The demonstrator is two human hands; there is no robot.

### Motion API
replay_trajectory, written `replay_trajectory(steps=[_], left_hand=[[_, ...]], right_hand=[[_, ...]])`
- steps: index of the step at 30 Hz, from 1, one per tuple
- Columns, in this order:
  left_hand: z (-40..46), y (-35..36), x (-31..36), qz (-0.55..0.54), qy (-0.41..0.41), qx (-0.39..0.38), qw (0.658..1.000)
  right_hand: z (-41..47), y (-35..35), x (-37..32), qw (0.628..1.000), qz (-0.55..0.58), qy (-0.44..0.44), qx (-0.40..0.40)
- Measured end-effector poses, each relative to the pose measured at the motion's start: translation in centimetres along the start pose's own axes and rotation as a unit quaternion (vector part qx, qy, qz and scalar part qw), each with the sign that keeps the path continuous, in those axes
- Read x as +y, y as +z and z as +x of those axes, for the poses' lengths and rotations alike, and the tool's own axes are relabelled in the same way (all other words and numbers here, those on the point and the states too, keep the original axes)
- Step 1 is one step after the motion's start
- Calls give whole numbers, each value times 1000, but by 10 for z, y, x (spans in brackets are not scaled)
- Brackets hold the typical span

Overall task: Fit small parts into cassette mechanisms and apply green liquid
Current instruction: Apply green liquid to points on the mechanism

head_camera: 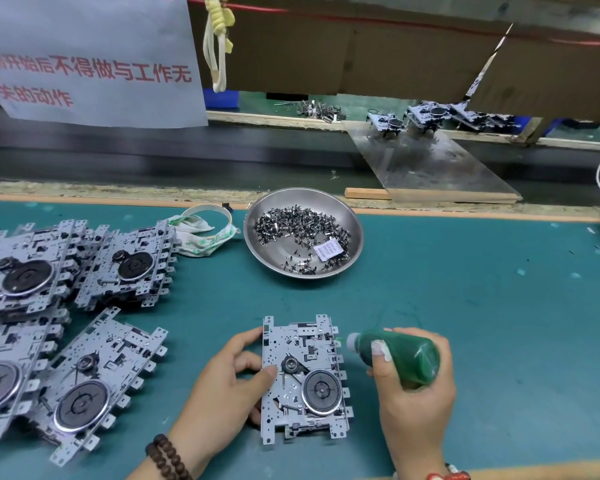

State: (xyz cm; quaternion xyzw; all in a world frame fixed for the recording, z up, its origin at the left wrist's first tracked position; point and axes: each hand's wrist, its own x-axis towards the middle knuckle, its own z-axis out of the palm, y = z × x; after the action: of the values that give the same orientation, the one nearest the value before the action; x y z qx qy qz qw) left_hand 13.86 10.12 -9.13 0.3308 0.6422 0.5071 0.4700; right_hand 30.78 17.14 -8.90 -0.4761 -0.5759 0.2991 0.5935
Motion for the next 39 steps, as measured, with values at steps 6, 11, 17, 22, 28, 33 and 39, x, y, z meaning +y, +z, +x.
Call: replay_trajectory(steps=[6, 11, 17, 22, 28, 33, 39], left_hand=[[2, 0, -2, -18, -7, -2, 1000], [3, 1, -3, -49, -13, -3, 999], [3, 1, -5, -64, -13, -4, 998], [3, 0, -5, -67, -11, -6, 998], [4, 0, -3, -74, -7, -9, 997], [3, -1, -1, -89, -13, -15, 996], [4, -2, 0, -113, -27, -18, 993]], right_hand=[[0, 0, 2, 1000, 13, -1, -10], [2, 0, 2, 999, 12, -26, -20], [2, 1, -1, 999, -2, -26, -22], [0, 1, -3, 1000, 13, -8, -12], [0, 1, -5, 999, 47, 25, 1], [12, 0, -8, 982, 159, 104, 13], [26, -1, -1, 905, 333, 262, -26]])
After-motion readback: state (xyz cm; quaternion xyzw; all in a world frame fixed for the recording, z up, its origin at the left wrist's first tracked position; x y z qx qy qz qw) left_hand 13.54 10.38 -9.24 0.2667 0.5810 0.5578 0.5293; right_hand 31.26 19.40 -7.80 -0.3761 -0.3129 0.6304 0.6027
